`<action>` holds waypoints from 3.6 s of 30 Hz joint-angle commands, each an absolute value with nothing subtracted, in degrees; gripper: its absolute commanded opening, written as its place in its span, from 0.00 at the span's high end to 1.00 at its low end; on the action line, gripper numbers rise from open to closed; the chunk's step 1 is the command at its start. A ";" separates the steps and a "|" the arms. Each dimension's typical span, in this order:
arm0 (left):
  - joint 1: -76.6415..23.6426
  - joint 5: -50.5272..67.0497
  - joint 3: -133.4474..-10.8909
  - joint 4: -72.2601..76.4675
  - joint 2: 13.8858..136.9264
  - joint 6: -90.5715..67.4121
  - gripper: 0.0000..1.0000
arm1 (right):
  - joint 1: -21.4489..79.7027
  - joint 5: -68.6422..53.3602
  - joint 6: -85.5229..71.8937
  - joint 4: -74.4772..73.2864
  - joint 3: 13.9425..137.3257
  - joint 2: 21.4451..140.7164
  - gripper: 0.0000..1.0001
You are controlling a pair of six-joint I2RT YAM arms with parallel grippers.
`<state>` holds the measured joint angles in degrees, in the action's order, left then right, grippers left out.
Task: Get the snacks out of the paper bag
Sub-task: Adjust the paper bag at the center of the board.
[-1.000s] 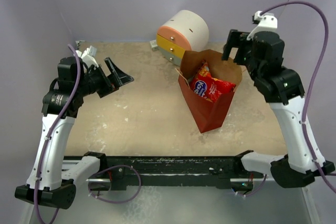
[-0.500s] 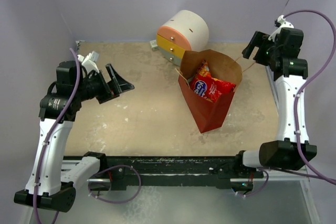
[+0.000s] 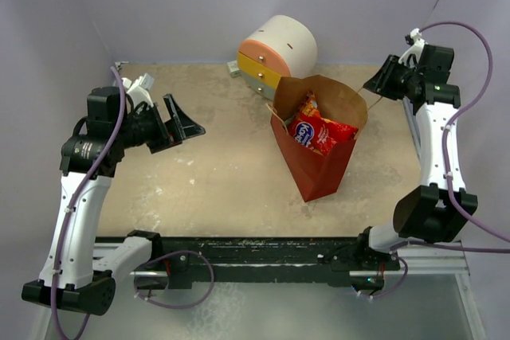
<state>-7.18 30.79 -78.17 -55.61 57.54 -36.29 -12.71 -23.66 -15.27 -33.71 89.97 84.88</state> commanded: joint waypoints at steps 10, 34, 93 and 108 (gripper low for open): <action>-7.06 32.94 -81.03 -52.82 58.53 -35.27 0.01 | -12.58 -37.09 -19.73 -32.36 97.41 81.60 1.00; -28.36 26.39 -87.15 -33.25 68.53 -44.41 0.02 | -0.79 -48.33 -31.59 -25.78 94.22 76.57 1.00; -47.22 -2.45 -121.83 -48.93 106.00 -43.87 0.19 | 11.16 2.69 -17.05 -47.15 97.28 72.83 1.00; -29.88 -5.58 -108.50 -60.03 91.79 -31.86 0.01 | 11.14 1.25 -15.54 -47.92 97.77 71.73 0.97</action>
